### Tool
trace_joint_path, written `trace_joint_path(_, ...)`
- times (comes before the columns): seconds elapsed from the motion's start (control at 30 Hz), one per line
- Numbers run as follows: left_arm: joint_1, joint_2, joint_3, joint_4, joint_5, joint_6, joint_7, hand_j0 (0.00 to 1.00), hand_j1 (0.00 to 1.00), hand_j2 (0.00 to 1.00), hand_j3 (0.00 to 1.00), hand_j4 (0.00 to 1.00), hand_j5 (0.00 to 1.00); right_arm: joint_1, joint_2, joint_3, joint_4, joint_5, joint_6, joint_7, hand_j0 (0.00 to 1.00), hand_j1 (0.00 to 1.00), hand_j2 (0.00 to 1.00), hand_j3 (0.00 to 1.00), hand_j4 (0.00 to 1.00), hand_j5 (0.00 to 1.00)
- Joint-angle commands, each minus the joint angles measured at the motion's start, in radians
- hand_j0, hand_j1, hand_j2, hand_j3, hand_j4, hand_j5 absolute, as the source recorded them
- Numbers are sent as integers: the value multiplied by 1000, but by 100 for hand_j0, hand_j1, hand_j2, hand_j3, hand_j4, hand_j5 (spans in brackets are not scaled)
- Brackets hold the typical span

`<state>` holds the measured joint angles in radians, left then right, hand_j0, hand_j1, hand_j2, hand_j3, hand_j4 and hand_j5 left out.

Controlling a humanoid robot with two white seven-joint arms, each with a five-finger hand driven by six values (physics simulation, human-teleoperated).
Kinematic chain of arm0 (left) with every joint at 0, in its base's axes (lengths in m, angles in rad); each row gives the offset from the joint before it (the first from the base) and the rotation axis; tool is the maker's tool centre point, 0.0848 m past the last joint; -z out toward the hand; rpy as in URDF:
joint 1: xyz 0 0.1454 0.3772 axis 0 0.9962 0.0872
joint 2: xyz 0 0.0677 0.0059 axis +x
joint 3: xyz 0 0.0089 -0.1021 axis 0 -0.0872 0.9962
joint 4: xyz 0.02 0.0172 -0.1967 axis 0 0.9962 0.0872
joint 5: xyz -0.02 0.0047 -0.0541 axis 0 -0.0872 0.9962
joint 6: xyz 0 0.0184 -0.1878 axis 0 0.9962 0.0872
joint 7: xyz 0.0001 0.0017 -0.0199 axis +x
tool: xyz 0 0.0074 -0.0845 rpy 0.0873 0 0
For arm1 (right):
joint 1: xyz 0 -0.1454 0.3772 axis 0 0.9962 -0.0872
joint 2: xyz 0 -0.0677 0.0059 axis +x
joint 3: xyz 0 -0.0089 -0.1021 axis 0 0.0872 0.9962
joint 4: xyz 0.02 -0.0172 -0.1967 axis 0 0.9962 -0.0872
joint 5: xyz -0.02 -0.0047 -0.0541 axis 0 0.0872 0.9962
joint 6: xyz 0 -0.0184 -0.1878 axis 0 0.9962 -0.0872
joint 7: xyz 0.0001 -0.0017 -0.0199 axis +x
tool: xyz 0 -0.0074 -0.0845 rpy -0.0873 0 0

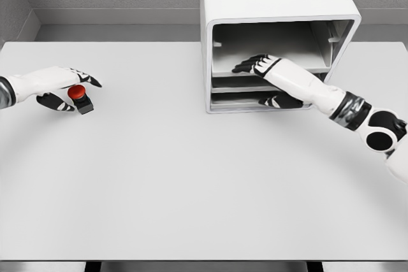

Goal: Slide open multi-storey tabletop storage cabinets and put open load switch and slide close multi-storey tabletop storage cabinets

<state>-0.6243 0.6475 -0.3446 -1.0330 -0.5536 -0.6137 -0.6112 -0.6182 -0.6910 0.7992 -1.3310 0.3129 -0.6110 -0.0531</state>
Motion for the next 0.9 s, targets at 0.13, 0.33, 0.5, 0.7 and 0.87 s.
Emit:
trace_joint_path(0.13,0,-2,-1,-7,6,3,0,76,76,76,76,76,76,23,-47,-8,-50,0,0,-2,89,89,89,89,89,89)
trace_joint_path(0.33,0,-2,-1,-5,3,3,0,56,56,56,56,56,56,45,-78,-12,-80,-1,0,-2,89,89,89,89,89,89)
trace_joint_path(0.5,0,-2,4,-5,4,3,0,52,52,52,52,52,52,60,-107,-15,-123,-1,0,-2,90,90,90,90,90,90)
trace_joint_path(0.7,-2,3,9,-10,11,3,0,48,48,48,48,48,48,75,-134,-15,-157,-3,0,-5,90,90,90,90,90,90)
trace_joint_path(0.87,-12,4,10,-16,17,3,0,48,48,48,48,48,48,87,-165,-17,-158,-17,0,-8,90,90,90,90,90,90)
